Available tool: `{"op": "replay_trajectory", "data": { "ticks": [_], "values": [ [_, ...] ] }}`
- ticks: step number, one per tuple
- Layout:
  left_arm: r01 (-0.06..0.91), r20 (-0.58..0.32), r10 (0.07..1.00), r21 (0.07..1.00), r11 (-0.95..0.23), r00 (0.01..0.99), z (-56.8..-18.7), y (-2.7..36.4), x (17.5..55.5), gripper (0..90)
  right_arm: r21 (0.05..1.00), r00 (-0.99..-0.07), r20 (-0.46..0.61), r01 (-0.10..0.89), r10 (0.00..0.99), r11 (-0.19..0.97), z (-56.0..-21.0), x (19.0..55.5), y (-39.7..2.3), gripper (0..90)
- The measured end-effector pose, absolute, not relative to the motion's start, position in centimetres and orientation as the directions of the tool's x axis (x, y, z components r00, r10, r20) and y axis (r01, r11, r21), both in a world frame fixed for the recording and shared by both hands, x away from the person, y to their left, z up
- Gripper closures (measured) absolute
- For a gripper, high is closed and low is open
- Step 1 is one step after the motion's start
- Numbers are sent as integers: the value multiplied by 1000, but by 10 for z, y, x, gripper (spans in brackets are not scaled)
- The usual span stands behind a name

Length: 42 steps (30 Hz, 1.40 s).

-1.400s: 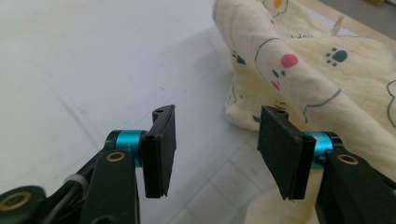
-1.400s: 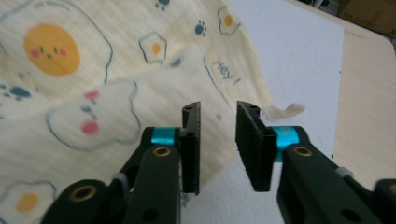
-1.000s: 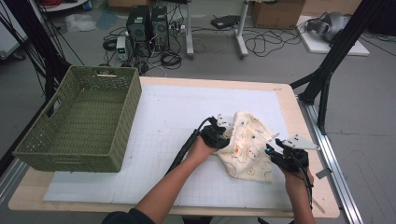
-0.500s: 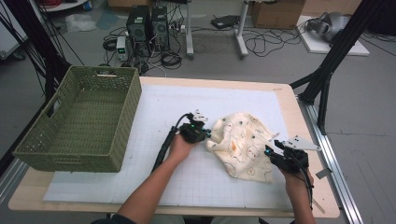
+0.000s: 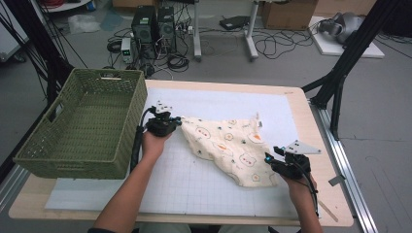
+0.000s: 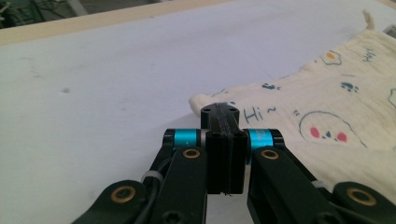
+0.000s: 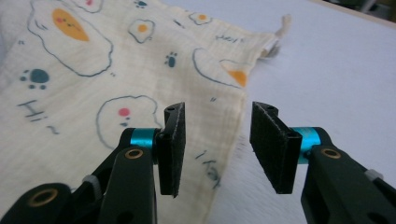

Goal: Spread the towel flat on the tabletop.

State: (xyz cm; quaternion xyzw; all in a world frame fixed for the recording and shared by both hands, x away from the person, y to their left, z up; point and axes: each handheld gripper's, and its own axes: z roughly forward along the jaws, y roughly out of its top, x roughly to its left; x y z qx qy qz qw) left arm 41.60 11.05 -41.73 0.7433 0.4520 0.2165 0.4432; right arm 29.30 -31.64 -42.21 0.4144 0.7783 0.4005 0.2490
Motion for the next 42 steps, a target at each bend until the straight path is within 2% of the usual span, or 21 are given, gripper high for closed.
{"op": "replay_trajectory", "data": {
  "ticks": [5, 6, 7, 10, 11, 14, 16, 20, 21, 25, 28, 33, 37, 39, 42],
  "values": [
    [498, -116, 868, 852, -163, 482, -420, 115, 419, 882, 840, -638, 28, 432, 769, 328, -425, 297, -288, 488],
    [503, -136, 861, 851, -152, 490, -421, 113, 419, 807, 834, -657, 32, 433, 753, 342, -427, 298, -280, 482],
    [511, -158, 854, 848, -140, 496, -423, 110, 418, 676, 828, -674, 32, 431, 738, 358, -429, 300, -273, 480],
    [503, -145, 842, 848, -165, 520, -425, 103, 412, 514, 805, -717, 16, 423, 697, 417, -435, 303, -252, 486],
    [500, -142, 835, 849, -173, 531, -425, 102, 410, 476, 797, -727, 9, 420, 687, 434, -437, 304, -247, 496],
    [475, -125, 821, 859, -192, 557, -424, 100, 400, 446, 762, -734, -26, 425, 678, 489, -443, 307, -239, 543],
    [461, -118, 812, 865, -198, 572, -423, 100, 394, 446, 745, -742, -7, 443, 671, 499, -448, 310, -239, 598],
    [442, -105, 796, 870, -217, 597, -421, 102, 382, 441, 758, -766, 55, 450, 641, 473, -450, 313, -241, 850],
    [420, -91, 792, 881, -218, 603, -420, 102, 378, 434, 756, -770, 61, 451, 635, 474, -450, 313, -241, 877],
    [379, -70, 781, 899, -220, 620, -420, 105, 364, 449, 767, -751, 13, 431, 661, 475, -447, 312, -243, 885],
    [380, -87, 774, 902, -207, 628, -426, 109, 358, 444, 806, -661, -14, 437, 750, 400, -441, 315, -255, 884],
    [392, -118, 749, 898, -200, 652, -431, 113, 350, 429, 778, -533, -102, 483, 840, 401, -444, 325, -267, 882],
    [385, -136, 692, 896, -219, 709, -435, 109, 342, 462, 766, -526, -116, 492, 842, 413, -449, 330, -267, 876],
    [394, -146, 649, 883, -255, 747, -438, 104, 340, 512, 765, -527, -127, 487, 841, 421, -449, 330, -266, 870],
    [371, -138, 584, 879, -299, 800, -439, 95, 333, 523, 764, -527, -122, 491, 841, 419, -449, 329, -266, 864]
  ]
}}
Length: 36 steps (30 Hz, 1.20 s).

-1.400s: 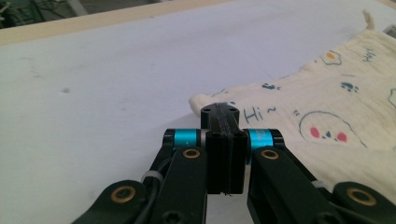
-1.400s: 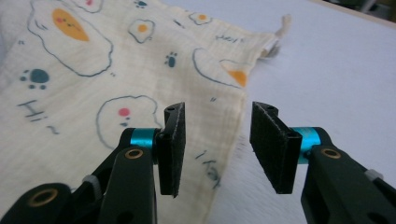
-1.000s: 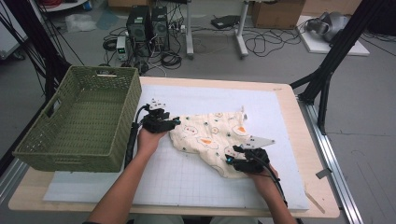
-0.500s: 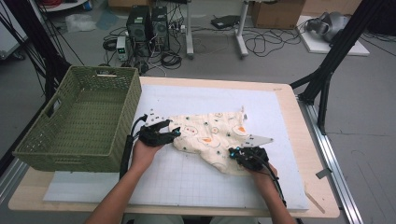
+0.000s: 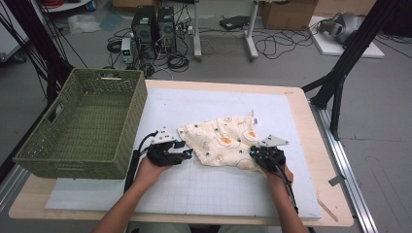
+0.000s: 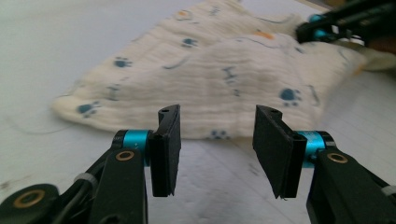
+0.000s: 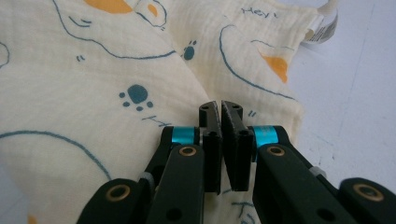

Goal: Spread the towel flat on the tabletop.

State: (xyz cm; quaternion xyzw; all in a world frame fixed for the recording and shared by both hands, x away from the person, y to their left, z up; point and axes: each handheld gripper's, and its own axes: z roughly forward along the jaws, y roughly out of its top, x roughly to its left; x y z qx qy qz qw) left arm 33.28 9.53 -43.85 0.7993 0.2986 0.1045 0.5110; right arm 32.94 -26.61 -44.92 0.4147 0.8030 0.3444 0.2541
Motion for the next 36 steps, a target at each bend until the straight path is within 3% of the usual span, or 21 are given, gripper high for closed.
{"op": "replay_trajectory", "data": {
  "ticks": [5, 8, 12, 17, 22, 25, 36],
  "values": [
    [268, -66, 498, 899, -347, 865, -434, 76, 318, 468, 767, -526, -100, 500, 845, 402, -450, 330, -268, 839],
    [269, -57, 494, 889, -371, 868, -438, 63, 319, 371, 771, -522, -84, 506, 849, 387, -450, 330, -270, 814],
    [279, -36, 500, 864, -419, 865, -446, 48, 323, 363, 772, -515, -78, 511, 854, 378, -450, 330, -270, 769],
    [293, -12, 521, 837, -461, 854, -449, 43, 324, 496, 773, -506, -63, 520, 860, 363, -449, 330, -272, 690],
    [268, 28, 499, 817, -510, 866, -451, 36, 322, 805, 776, -479, -63, 528, 875, 345, -449, 329, -274, 520],
    [302, -23, 503, 823, -481, 864, -450, 41, 325, 840, 775, -466, -73, 529, 882, 344, -448, 327, -274, 414],
    [367, -145, 544, 872, -324, 826, -431, 88, 325, 846, 807, -581, -84, 437, 810, 397, -430, 305, -262, 400]
  ]
}}
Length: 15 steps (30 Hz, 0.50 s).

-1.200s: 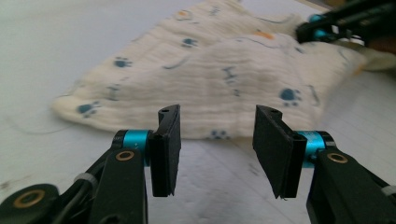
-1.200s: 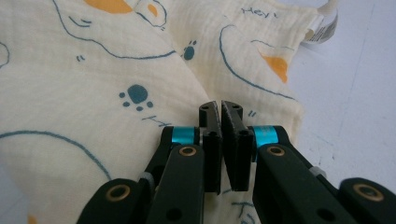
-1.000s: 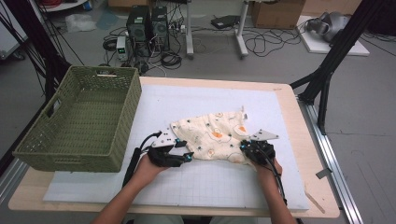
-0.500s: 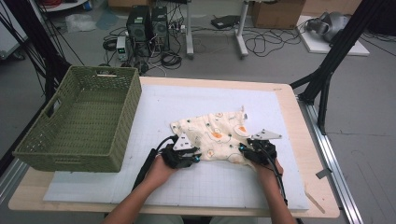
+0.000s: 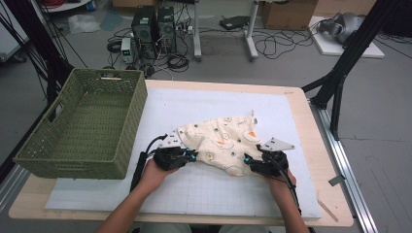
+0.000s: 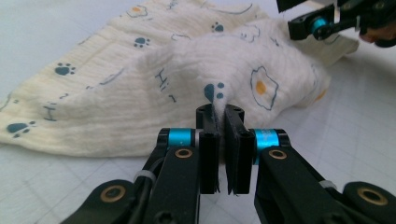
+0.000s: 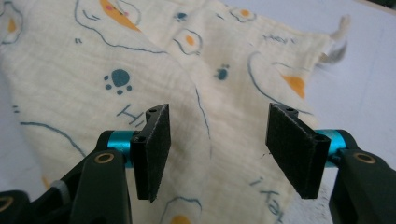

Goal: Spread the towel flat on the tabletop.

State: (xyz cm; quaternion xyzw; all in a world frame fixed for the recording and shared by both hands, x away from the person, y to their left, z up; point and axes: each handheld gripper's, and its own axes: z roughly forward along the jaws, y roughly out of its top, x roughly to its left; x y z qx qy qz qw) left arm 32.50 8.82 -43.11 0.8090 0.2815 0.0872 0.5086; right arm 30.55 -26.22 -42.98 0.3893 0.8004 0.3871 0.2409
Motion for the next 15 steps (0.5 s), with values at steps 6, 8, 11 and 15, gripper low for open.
{"op": "replay_trajectory", "data": {
  "ticks": [6, 8, 11, 15],
  "values": [
    [399, -203, 548, 878, -266, 812, -426, 113, 328, 829, 815, -647, -82, 394, 758, 425, -426, 299, -242, 411],
    [407, -212, 558, 878, -253, 803, -425, 116, 329, 828, 814, -672, -81, 381, 736, 438, -425, 297, -234, 413],
    [418, -219, 574, 876, -241, 789, -427, 117, 330, 828, 815, -709, -79, 359, 701, 455, -427, 294, -222, 425],
    [421, -206, 585, 869, -259, 784, -431, 113, 332, 831, 816, -765, -58, 334, 641, 472, -429, 289, -202, 445]
  ]
}}
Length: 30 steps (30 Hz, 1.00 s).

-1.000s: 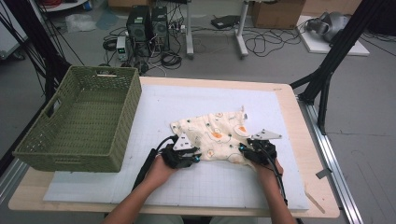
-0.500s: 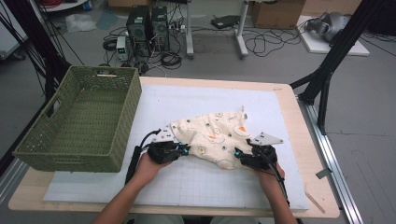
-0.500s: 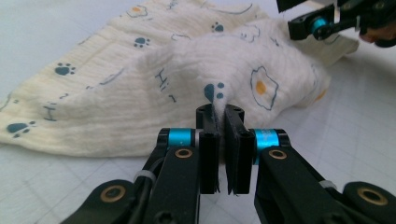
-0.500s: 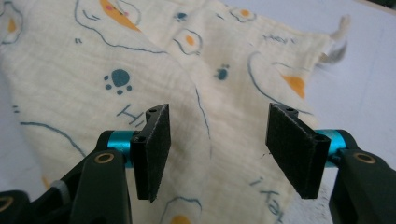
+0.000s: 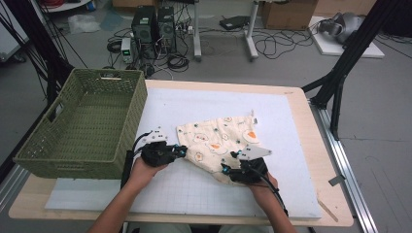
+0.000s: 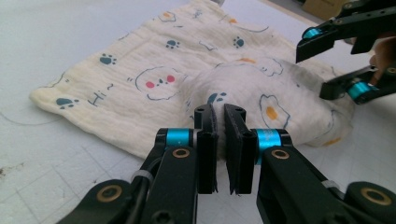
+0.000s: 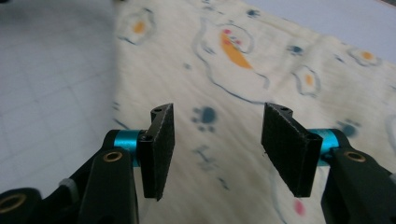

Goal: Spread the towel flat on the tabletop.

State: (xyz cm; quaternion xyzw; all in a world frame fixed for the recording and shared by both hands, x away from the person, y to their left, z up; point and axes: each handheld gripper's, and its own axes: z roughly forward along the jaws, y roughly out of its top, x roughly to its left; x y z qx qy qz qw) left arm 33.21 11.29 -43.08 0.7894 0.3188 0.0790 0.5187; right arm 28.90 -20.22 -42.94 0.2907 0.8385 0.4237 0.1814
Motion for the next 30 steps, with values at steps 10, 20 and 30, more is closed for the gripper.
{"op": "replay_trajectory", "data": {
  "ticks": [10, 20, 30],
  "values": [
    [449, -211, 649, 865, -223, 731, -436, 105, 341, 838, 779, -852, -58, 287, 520, 558, -440, 284, -165, 567],
    [449, -205, 639, 860, -244, 741, -440, 101, 340, 709, 748, -875, -48, 288, 482, 598, -446, 285, -157, 833],
    [434, -192, 676, 877, -208, 711, -433, 111, 337, 446, 839, -783, 92, 394, 615, 377, -435, 301, -196, 836]
  ]
}}
